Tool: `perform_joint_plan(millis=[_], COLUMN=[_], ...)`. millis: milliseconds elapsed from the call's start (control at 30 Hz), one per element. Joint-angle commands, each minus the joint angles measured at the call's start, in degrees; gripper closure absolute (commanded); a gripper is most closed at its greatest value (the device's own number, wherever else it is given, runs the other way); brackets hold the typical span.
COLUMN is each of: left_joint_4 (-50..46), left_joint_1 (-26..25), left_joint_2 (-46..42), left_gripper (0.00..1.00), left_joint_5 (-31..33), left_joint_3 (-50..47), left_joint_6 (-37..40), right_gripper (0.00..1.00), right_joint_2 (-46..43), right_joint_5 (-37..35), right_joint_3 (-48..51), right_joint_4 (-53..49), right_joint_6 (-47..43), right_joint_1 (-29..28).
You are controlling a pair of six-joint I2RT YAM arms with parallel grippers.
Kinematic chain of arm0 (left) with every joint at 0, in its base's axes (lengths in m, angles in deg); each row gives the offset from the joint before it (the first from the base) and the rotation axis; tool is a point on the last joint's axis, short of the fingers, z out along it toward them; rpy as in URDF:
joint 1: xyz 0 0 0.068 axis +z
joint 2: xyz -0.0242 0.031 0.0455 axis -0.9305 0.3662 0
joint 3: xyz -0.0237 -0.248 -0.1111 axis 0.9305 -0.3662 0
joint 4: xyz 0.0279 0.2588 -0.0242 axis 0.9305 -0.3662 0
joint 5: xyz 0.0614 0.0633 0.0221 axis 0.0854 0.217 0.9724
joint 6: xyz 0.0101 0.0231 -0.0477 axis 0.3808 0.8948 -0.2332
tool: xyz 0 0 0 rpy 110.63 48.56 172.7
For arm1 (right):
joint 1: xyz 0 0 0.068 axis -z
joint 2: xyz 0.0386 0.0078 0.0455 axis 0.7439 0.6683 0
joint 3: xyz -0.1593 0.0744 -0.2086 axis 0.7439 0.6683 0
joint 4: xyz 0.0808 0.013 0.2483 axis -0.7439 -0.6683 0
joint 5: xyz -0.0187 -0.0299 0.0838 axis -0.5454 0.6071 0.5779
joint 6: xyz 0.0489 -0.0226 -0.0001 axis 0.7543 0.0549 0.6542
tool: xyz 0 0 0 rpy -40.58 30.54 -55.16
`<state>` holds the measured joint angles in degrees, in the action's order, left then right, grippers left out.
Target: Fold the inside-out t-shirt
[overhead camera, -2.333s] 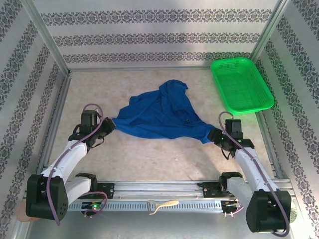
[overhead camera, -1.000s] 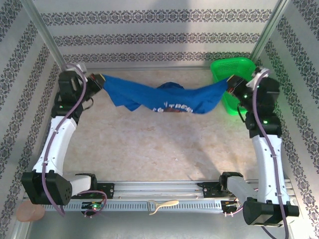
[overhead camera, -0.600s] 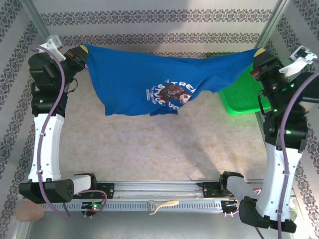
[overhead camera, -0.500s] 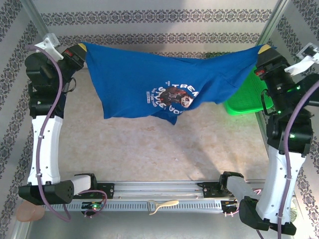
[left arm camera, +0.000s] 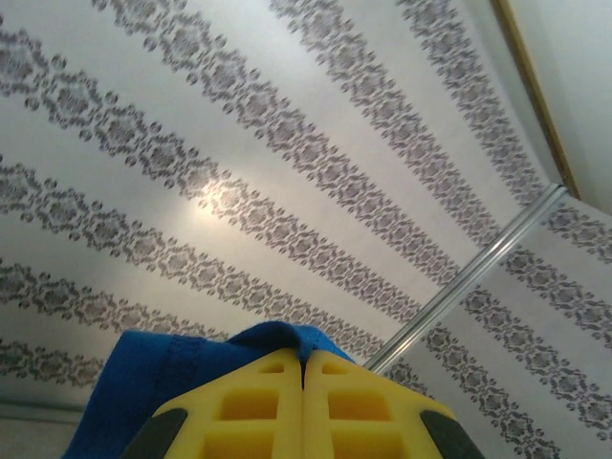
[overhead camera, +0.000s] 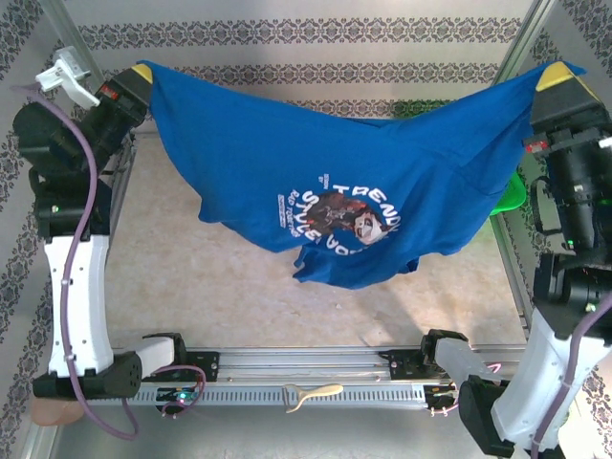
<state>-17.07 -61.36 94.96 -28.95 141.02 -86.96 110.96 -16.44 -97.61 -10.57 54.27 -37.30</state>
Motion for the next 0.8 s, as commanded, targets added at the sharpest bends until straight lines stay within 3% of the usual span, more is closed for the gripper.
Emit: perform_joint_plan(millis=[0, 133, 233, 400, 467, 533, 633, 700, 767], left_joint_4=[-1.03, 0.91, 0.23, -7.73, -12.24, -9.45, -3.84, -5.69, -8.87], left_joint_1=[0.84, 0.99, 0.93, 0.97, 1.05, 1.60, 2.42, 2.42, 2.38], left_joint_2=[8.04, 17.84, 28.06, 48.82, 57.61, 61.91, 60.18, 58.46, 56.19], left_gripper=[1.00, 1.00, 1.00, 1.00, 1.00, 1.00, 1.00, 1.00, 1.00], left_joint_5=[-2.21, -2.39, -3.78, -7.10, -6.98, -6.49, -5.74, -7.15, -9.76], left_joint_3=[-0.49, 2.20, 11.52, 43.05, 60.94, 69.51, 67.01, 65.17, 61.59], left_joint_6=[-1.26, -1.20, -1.80, -3.96, -6.82, -12.44, -16.53, -14.09, -10.72], right_gripper=[1.00, 1.00, 1.00, 1.00, 1.00, 1.00, 1.00, 1.00, 1.00], right_joint_2=[7.17, 14.96, 23.13, 39.03, 45.38, 50.98, 53.74, 50.65, 43.54], right_joint_5=[2.48, 1.13, -0.28, 0.51, 0.15, -0.24, 0.87, 1.25, 0.85], right_joint_3=[4.12, 4.09, -1.39, -22.35, -36.11, -49.57, -56.76, -52.00, -40.12], right_joint_4=[1.93, 3.17, 3.23, -1.46, -6.01, -10.37, -11.45, -11.63, -9.74], right_joint_6=[1.94, 0.88, -0.39, -0.55, -0.43, 0.66, 4.09, 1.89, -2.18], right_joint_1=[0.18, -2.51, -4.90, -7.58, -8.04, -7.73, -6.35, -6.60, -7.82])
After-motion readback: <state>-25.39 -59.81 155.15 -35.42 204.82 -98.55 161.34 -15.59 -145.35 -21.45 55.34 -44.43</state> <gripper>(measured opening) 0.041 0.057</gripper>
